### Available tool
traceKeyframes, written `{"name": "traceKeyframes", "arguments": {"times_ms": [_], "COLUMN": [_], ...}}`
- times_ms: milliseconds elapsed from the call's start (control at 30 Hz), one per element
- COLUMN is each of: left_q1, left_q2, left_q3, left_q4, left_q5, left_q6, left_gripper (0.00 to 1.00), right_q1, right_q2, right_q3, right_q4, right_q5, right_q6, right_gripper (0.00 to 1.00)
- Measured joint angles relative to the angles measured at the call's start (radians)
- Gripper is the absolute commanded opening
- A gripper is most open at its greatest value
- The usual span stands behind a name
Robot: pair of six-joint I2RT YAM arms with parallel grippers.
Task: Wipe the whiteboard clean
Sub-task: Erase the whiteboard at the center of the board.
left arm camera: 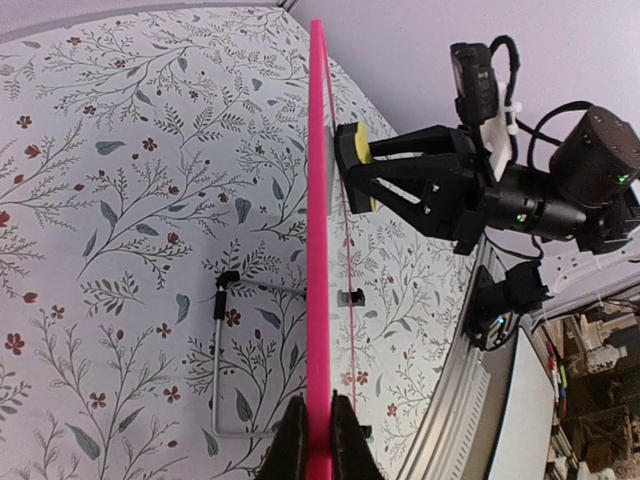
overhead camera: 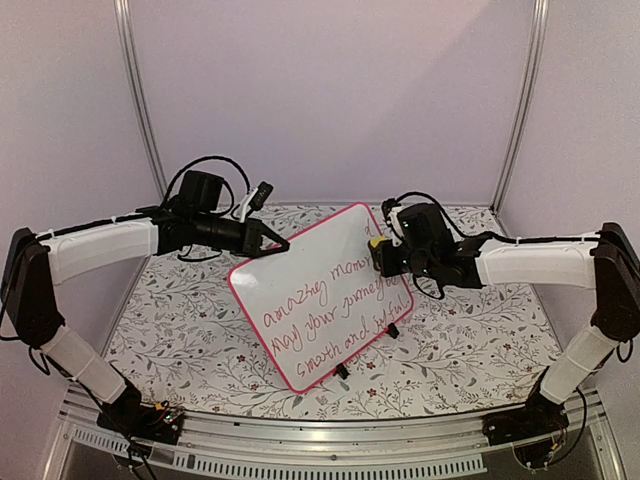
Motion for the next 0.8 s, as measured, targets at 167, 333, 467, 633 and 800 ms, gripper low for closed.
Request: {"name": "traceKeyframes", "arguments": {"times_ms": [167,333,467,633,800], "left_q1": [0.0,0.0,0.0,-0.002,-0.002], "left_q2": [0.0,0.0,0.0,0.0,0.0], "left_q3": [0.0,0.0,0.0,0.0,0.0], "left_q4": [0.0,0.003,0.005,0.006,0.005], "left_q5": [0.0,0.002,0.003,0.003,-0.002], "left_q6": [0.0,0.003,0.005,0.005,0.003], "left_gripper": [0.0,0.0,0.0,0.0,0.0], "right_q1": [-0.009,-0.025,-0.034,-0.036,-0.036], "right_q2": [0.031,0.056,0.068,0.069,0.059], "right_q3": [0.069,0.139,0.176,0.175,0.125], "right_q4": [-0.012,-0.019,-0.019,-0.024,-0.002], "right_q5": [0.003,0.003,0.003,0.001,-0.005], "right_q6": [-0.01,-0.027,-0.037,-0.043,-0.034], "right_gripper": [0.25,0.25,0.25,0.25,0.25]}}
